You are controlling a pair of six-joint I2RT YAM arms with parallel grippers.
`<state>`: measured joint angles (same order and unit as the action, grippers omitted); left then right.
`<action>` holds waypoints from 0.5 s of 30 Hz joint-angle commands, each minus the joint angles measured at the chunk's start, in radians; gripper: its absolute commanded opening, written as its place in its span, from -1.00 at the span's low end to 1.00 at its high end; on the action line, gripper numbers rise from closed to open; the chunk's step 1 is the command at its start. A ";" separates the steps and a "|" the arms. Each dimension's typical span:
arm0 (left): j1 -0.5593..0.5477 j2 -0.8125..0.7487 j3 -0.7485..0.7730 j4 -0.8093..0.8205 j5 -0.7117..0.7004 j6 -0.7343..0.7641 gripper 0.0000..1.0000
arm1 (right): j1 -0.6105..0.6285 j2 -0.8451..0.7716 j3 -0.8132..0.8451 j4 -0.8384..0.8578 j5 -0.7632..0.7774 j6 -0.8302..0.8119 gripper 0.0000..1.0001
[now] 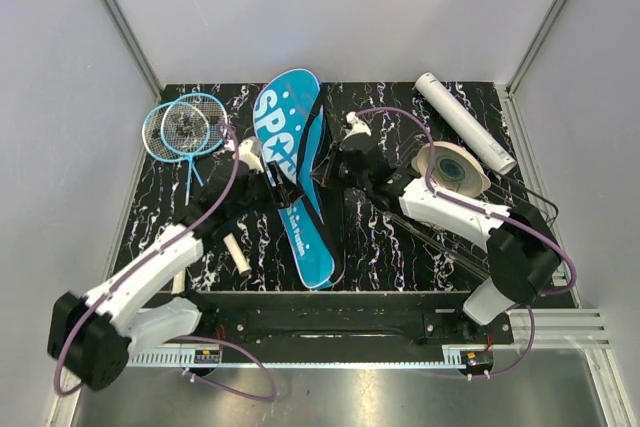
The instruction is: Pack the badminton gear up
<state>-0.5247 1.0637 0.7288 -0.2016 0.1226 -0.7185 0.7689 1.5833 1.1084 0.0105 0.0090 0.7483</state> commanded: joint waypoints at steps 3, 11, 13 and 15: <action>-0.061 -0.177 -0.039 0.108 -0.024 -0.001 0.69 | 0.038 -0.014 0.119 -0.099 0.129 -0.050 -1.00; -0.201 -0.145 -0.040 0.091 -0.222 0.043 0.65 | 0.055 0.012 0.248 -0.237 0.181 0.203 -1.00; -0.230 -0.125 -0.034 0.126 -0.236 0.066 0.72 | 0.064 0.026 0.287 -0.276 0.206 0.210 -1.00; -0.250 -0.104 -0.023 0.145 -0.267 0.089 0.82 | 0.078 0.030 0.303 -0.290 0.230 0.220 -1.00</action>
<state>-0.7383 0.9329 0.6891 -0.1570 -0.0521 -0.6865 0.8162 1.6070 1.3251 -0.2481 0.1501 0.9001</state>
